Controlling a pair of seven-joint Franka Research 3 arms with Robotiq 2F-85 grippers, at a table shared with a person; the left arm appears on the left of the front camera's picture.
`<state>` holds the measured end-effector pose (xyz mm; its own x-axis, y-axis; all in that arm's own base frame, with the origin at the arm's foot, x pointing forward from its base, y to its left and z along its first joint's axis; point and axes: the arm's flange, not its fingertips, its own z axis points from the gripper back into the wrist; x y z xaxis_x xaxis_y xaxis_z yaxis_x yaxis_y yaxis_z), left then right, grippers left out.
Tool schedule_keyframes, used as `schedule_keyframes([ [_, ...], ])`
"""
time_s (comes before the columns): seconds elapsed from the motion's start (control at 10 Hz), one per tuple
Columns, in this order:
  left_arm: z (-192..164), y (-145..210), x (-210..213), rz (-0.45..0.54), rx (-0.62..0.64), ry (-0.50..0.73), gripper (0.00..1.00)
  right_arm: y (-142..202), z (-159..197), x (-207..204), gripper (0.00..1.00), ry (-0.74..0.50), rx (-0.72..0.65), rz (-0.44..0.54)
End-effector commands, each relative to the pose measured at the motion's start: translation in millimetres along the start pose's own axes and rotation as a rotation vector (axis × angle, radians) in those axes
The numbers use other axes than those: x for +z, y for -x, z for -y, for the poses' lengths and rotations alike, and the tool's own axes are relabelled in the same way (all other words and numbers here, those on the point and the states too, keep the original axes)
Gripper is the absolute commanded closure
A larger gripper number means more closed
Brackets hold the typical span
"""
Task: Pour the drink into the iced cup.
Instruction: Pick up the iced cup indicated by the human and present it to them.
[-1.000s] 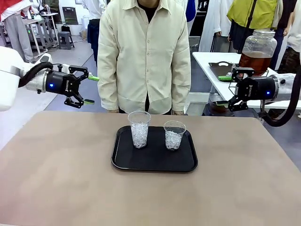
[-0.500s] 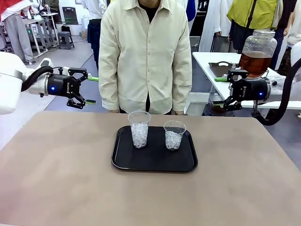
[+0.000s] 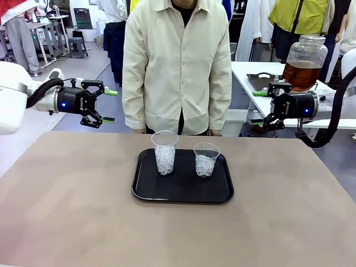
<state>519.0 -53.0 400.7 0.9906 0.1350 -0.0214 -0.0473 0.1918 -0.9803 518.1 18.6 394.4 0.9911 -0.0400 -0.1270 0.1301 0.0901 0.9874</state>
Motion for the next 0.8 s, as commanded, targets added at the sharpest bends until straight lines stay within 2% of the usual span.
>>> schedule_keyframes([
  [0.0, 1.6, 0.7, 1.0, 0.006, 0.012, -0.003, 0.00, 0.7, -1.0, 0.5, 0.00, 0.001, 0.002, 0.006],
  [0.7, 1.6, 0.7, 1.0, 0.006, 0.012, -0.003, 0.00, 0.7, -1.0, 0.5, 0.00, 0.001, 0.002, 0.006],
])
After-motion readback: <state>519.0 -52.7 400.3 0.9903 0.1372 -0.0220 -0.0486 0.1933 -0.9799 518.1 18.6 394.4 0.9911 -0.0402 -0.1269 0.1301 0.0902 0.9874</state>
